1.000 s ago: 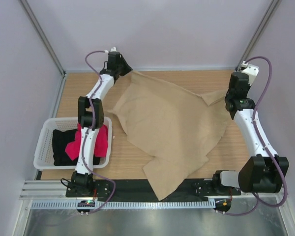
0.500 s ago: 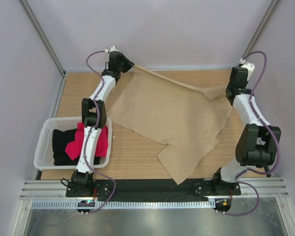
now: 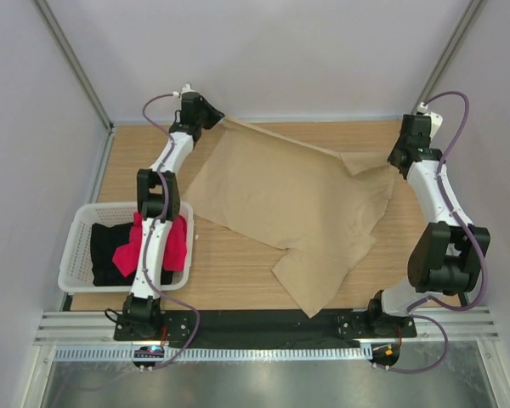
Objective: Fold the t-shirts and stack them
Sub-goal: Fold the tshirt
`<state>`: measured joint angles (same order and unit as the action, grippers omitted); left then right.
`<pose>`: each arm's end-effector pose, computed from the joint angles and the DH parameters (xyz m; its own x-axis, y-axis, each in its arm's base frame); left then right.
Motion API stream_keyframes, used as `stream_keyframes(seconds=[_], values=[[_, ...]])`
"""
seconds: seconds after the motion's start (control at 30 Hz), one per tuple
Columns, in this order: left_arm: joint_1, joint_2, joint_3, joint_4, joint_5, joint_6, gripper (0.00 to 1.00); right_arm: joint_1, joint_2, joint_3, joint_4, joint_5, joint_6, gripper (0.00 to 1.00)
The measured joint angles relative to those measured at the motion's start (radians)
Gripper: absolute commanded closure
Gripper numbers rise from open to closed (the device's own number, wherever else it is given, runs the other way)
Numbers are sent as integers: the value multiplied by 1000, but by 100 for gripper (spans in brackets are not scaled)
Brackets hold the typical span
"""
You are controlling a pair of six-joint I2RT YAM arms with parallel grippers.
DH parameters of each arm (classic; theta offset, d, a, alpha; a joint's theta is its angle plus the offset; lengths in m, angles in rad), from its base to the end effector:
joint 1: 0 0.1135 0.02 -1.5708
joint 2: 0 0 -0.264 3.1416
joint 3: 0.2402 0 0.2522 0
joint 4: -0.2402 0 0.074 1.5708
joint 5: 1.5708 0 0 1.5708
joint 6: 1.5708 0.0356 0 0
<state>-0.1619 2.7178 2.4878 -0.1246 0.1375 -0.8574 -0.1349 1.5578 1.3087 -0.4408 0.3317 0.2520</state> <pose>0.6065 -0.1040 0.1867 -0.4409 -0.6869 -0.5777 -0.0716 0.6685 -0.7402 0.3470 -0.0588 0.3067 -0.5170 0.3081 -0.7986 0.5214 0.8532 -0.0084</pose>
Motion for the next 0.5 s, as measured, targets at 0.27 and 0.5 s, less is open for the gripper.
stream_keyframes(seconds=[0.27, 0.5], values=[[5, -25, -110, -63, 21, 5, 100, 0, -62, 39, -193, -58, 83, 99], [23, -117, -219, -147, 51, 39, 100, 0, -81, 29, -340, -93, 144, 99]])
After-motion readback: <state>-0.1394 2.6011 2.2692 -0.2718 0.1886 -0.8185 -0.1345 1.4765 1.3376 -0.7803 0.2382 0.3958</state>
